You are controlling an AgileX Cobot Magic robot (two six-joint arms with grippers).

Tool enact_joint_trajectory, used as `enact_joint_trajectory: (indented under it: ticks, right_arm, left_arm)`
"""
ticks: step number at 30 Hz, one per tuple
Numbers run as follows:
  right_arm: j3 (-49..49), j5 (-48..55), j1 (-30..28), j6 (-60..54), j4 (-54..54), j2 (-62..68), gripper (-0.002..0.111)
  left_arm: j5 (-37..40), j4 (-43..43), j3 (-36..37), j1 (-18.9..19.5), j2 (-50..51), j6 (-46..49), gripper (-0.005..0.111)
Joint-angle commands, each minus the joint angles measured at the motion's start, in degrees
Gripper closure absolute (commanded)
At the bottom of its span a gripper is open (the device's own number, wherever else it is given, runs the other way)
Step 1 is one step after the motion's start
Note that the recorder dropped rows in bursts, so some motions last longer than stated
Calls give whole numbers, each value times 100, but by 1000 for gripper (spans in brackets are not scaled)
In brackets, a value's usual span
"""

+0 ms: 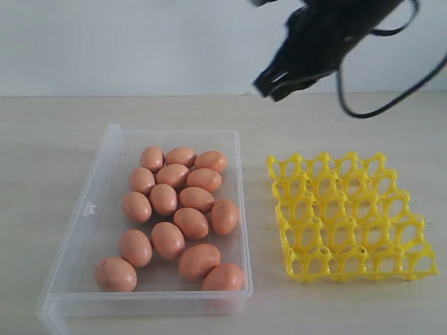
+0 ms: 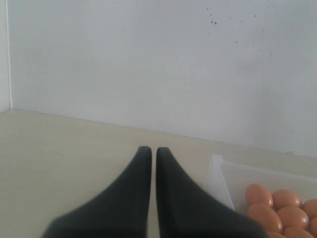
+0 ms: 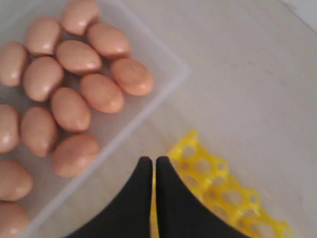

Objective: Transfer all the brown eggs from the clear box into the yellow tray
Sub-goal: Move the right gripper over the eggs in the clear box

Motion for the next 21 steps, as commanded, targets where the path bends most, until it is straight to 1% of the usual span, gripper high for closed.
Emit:
enact_joint_trajectory:
  ticks: [1, 3, 5, 7, 10, 12, 14, 16, 21]
  right_arm:
    - [-611, -48, 748, 465, -347, 776, 109]
    - [-870, 41, 940, 696, -632, 1129, 108]
    - [-1107, 263, 1060, 825, -785, 1501, 103]
    - [-1276, 495, 1117, 961, -798, 1797, 95]
    - [-1403, 791, 1116, 1481, -836, 2164, 77]
    - [-1403, 880, 1116, 1558, -861, 2311, 66]
    - [-1403, 880, 1116, 1483, -834, 2402, 59]
    - [-1403, 767, 1116, 1230, -797, 2459, 56]
    - [-1403, 216, 1116, 666, -568, 2498, 57]
  left_arm:
    - [-15, -51, 20, -10, -14, -51, 103]
    - [-15, -51, 20, -10, -14, -51, 103]
    - [-15, -51, 20, -10, -14, -51, 103]
    - [-15, -51, 20, -10, -14, -51, 103]
    - [-15, -51, 20, -10, -14, -51, 103]
    - [-4, -51, 20, -10, -14, -51, 103]
    - [-4, -51, 20, -10, -14, -51, 103]
    - [-4, -51, 20, -10, -14, -51, 103]
    - [-4, -51, 20, -10, -14, -51, 103]
